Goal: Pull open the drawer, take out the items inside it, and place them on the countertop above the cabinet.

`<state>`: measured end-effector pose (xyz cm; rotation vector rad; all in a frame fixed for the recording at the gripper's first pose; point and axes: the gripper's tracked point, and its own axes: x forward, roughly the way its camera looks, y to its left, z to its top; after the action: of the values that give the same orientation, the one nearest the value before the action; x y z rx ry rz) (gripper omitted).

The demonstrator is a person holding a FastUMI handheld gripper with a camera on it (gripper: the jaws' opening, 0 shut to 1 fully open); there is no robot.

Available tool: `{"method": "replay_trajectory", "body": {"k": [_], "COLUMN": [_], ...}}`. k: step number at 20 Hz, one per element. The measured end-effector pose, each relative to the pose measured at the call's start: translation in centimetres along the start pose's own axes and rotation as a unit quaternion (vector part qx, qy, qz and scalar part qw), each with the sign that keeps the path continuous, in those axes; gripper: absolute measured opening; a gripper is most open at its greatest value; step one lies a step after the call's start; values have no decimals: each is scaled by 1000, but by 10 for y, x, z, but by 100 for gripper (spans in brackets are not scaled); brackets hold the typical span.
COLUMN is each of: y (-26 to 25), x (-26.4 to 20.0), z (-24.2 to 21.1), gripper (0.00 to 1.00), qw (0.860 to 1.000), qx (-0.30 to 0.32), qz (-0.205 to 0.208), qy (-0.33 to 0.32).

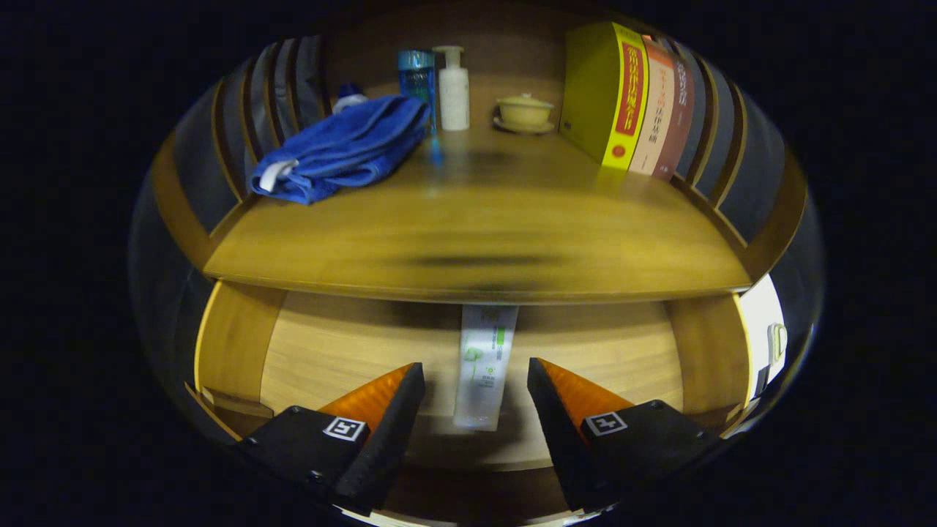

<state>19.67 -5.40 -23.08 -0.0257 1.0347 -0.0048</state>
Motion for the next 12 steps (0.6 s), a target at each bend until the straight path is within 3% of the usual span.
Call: {"method": "replay_trajectory", "body": {"k": [9, 11, 12], "y": [-3, -6, -8], "x": [24, 26, 27], "z": [-20, -22, -24], "gripper": [93, 90, 83], "qw": [998, 998, 997], "qx": [3, 3, 0], "qz": [-21, -26, -32], "qy": [60, 65, 71]}}
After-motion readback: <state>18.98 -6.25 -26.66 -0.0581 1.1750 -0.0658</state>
